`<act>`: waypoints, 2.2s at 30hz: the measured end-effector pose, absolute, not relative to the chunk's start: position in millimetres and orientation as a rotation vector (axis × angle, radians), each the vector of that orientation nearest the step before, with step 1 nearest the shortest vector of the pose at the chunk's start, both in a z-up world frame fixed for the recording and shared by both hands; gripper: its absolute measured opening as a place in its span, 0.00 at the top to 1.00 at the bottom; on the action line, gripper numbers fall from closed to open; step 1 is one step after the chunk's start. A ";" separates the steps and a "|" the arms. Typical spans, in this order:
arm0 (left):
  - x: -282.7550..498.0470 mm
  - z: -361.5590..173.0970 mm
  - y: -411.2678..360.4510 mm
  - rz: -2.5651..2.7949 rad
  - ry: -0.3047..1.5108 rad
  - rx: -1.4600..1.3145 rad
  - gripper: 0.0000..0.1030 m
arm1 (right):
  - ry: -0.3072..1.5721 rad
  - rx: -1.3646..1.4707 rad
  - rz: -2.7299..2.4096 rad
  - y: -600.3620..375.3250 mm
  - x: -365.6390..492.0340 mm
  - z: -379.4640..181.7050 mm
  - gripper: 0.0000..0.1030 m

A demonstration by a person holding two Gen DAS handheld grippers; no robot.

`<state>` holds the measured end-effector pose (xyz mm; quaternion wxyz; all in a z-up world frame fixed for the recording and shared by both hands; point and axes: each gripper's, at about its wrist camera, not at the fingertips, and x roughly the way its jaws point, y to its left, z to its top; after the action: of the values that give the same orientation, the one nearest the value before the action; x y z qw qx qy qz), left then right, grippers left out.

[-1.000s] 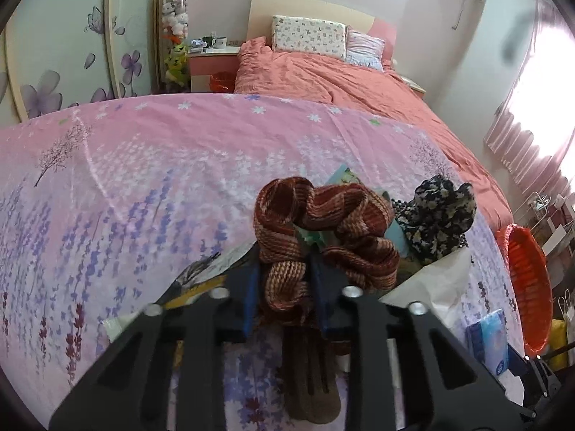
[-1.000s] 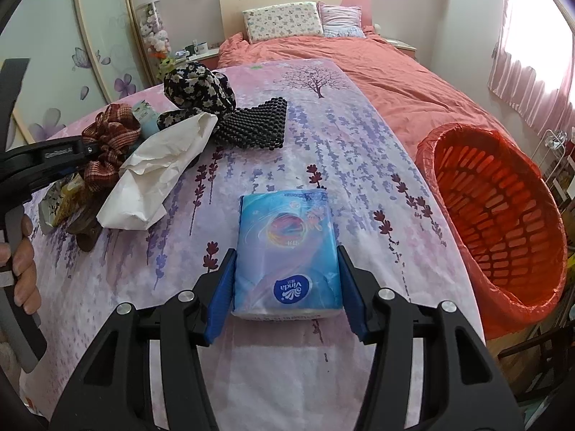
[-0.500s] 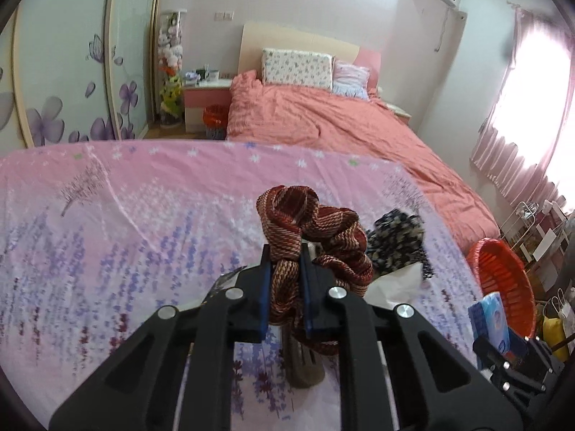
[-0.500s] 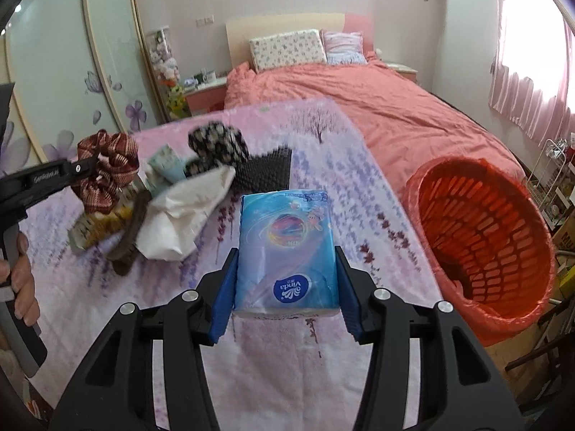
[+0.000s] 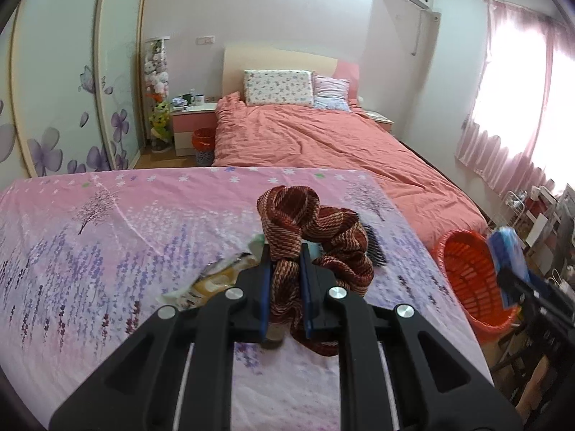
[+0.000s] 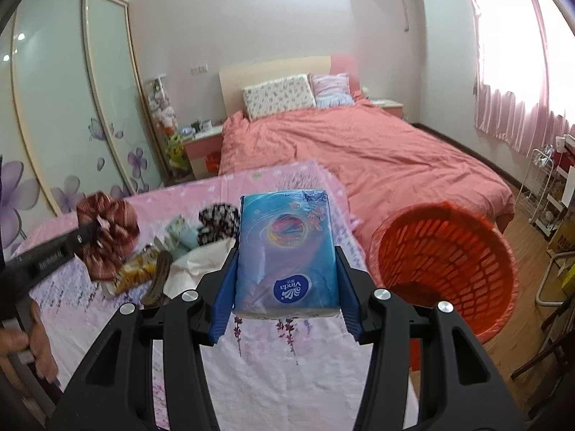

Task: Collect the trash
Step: 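Carry the scrunchie and tissue pack to the orange basket and release both, then grasp the brown comb with the left gripper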

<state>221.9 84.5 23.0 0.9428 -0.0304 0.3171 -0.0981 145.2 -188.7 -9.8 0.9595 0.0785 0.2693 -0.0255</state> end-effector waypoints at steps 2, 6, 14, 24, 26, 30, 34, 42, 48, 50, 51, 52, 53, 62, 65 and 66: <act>215.9 25.9 78.2 -0.219 0.642 -0.057 0.86 | 0.531 0.164 -0.057 -193.8 141.4 -6.0 0.51; 208.0 31.6 59.7 -0.261 0.631 -0.045 0.86 | 0.506 0.179 -0.075 -209.4 134.0 0.0 0.51; 199.7 39.2 7.2 -0.367 0.621 -0.029 0.86 | 0.485 0.207 -0.124 -242.6 126.8 -2.6 0.51; 200.8 34.8 -83.3 -0.542 0.631 -0.003 0.86 | 0.473 0.276 -0.225 -304.0 128.9 -10.5 0.51; 204.7 31.2 -98.4 -0.565 0.640 -0.001 0.86 | 0.472 0.292 -0.239 -312.4 131.0 -12.1 0.51; 216.4 21.3 -126.8 -0.611 0.663 -0.005 0.85 | 0.476 0.324 -0.269 -332.4 139.0 -19.8 0.51; 226.7 12.9 -150.6 -0.650 0.680 -0.005 0.85 | 0.483 0.361 -0.290 -350.6 144.4 -29.4 0.51; 250.1 -11.8 -200.0 -0.716 0.724 0.005 0.82 | 0.503 0.421 -0.315 -382.9 151.5 -46.1 0.51; 267.0 -35.6 -218.9 -0.697 0.767 0.032 0.60 | 0.543 0.443 -0.330 -392.9 168.0 -60.5 0.45; 270.5 -43.1 -215.5 -0.678 0.784 0.030 0.57 | 0.556 0.443 -0.342 -392.4 168.5 -66.3 0.36; 271.2 -45.6 -211.5 -0.674 0.787 0.030 0.54 | 0.559 0.439 -0.344 -390.4 167.0 -68.1 0.34; 271.0 -46.6 -207.4 -0.665 0.784 0.036 0.51 | 0.561 0.435 -0.345 -389.8 165.0 -68.6 0.33; 270.6 -47.4 -202.7 -0.654 0.780 0.041 0.50 | 0.564 0.430 -0.348 -387.8 163.2 -69.2 0.32; 258.3 -40.4 -144.0 -0.555 0.724 0.085 0.41 | 0.601 0.384 -0.315 -362.4 168.2 -66.7 0.32; 258.2 -40.8 -121.6 -0.517 0.731 0.081 0.40 | 0.615 0.366 -0.293 -349.4 171.1 -66.1 0.32; 258.1 -41.7 -113.9 -0.503 0.732 0.083 0.40 | 0.619 0.361 -0.285 -345.0 171.8 -65.7 0.32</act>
<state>258.1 -113.9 -41.7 0.9022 0.0402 0.3540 -0.2431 171.8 -345.0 -65.7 0.9265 0.1759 0.3021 -0.1391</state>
